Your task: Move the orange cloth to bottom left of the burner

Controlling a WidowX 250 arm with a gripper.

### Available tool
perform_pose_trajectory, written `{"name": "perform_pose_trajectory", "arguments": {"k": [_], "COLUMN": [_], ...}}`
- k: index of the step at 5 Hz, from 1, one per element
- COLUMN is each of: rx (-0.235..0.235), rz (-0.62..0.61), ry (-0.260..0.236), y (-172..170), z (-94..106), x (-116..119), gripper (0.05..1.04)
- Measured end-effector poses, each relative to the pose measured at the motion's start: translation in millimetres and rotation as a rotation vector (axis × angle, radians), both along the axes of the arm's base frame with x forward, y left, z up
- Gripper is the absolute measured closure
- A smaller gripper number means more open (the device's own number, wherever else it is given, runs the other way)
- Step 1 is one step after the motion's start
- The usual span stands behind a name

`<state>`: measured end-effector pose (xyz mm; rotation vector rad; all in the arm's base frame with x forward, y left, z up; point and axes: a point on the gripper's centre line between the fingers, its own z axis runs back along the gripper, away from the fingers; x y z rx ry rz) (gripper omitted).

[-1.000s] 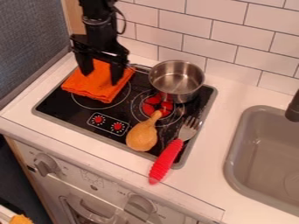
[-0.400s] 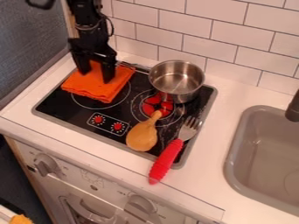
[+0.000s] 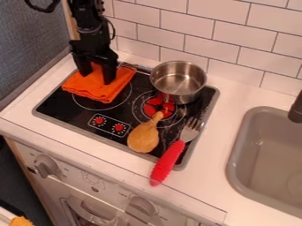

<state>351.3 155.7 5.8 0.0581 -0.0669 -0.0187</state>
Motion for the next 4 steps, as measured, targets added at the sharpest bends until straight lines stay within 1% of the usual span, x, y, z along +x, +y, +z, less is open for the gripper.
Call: {"name": "perform_pose_trajectory", "arguments": {"k": [1,2,3,4], "rx": [-0.025,-0.074,-0.113,-0.125], "rz": [0.001,-0.011,-0.027,-0.066], "ry": [0.015,0.028,0.055,0.091], "y": [-4.4,-3.5,1.2,4.3], "z": [0.0,1.9,2.4,2.6], "x": [-14.4,-37.2,-57.3,-67.7], "gripper": [0.084,0.084,0.083,0.083]}}
